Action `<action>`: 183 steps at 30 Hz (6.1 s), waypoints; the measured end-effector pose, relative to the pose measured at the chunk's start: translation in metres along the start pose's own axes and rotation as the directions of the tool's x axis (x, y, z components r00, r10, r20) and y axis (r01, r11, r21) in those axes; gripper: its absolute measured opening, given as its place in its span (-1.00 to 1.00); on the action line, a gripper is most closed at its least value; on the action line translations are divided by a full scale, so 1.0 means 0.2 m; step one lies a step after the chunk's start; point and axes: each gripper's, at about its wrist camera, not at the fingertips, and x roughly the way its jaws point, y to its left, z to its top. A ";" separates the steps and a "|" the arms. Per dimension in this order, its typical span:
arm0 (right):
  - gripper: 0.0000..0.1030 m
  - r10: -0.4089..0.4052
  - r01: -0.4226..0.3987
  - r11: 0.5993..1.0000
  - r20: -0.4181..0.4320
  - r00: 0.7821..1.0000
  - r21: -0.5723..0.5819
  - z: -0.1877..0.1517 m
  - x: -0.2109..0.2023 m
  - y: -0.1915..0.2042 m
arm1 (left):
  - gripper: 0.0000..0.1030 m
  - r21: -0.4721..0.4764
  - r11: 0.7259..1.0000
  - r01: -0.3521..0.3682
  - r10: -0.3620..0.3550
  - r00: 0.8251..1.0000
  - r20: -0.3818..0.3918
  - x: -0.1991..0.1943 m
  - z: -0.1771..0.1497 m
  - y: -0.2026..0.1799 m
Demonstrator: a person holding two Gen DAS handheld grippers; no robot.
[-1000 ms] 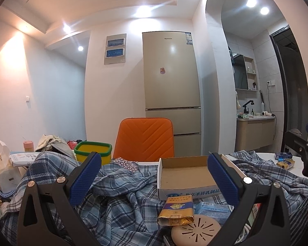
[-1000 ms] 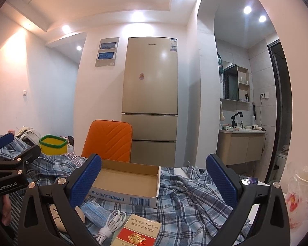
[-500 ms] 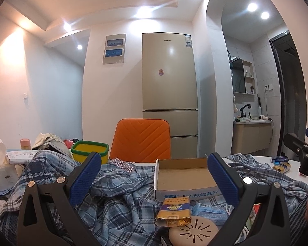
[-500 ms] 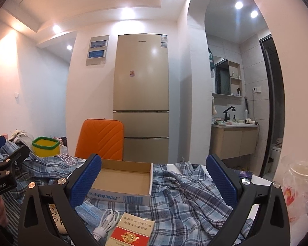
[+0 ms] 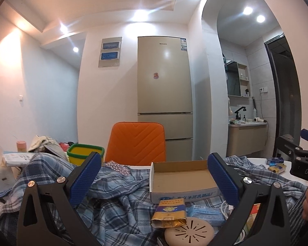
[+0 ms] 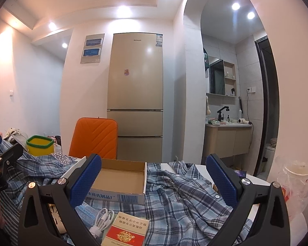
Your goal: Organize soft objects
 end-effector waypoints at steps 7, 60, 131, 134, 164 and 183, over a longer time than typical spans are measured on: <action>1.00 0.009 -0.012 0.999 -0.052 0.999 -0.046 -0.01 0.04 0.04 | 0.99 0.032 0.999 -0.001 0.001 1.000 0.023 -0.02 0.00 -0.04; 1.00 0.103 -0.103 0.995 -0.328 0.939 0.018 0.13 0.14 0.08 | 0.85 0.017 0.996 0.086 -0.071 0.908 -0.413 0.15 0.07 -0.10; 0.19 0.228 -0.163 0.974 -0.693 0.684 0.160 -0.33 0.38 0.13 | -0.07 -0.091 0.972 0.217 -0.226 0.750 -0.622 0.44 -0.15 -0.04; 0.19 0.204 -0.157 0.979 -0.664 0.720 0.130 -0.29 0.34 0.14 | -0.07 -0.107 0.971 0.216 -0.237 0.779 -0.581 0.38 -0.08 -0.02; 0.19 0.200 -0.202 0.979 -0.398 0.895 0.039 0.55 0.49 0.15 | -0.05 0.026 0.996 0.088 -0.073 0.932 -0.355 0.50 0.55 -0.21; 0.19 0.200 -0.178 0.980 -0.393 0.897 0.093 0.71 0.89 0.20 | -0.05 -0.009 0.999 0.031 -0.032 0.927 -0.374 0.81 0.56 -0.14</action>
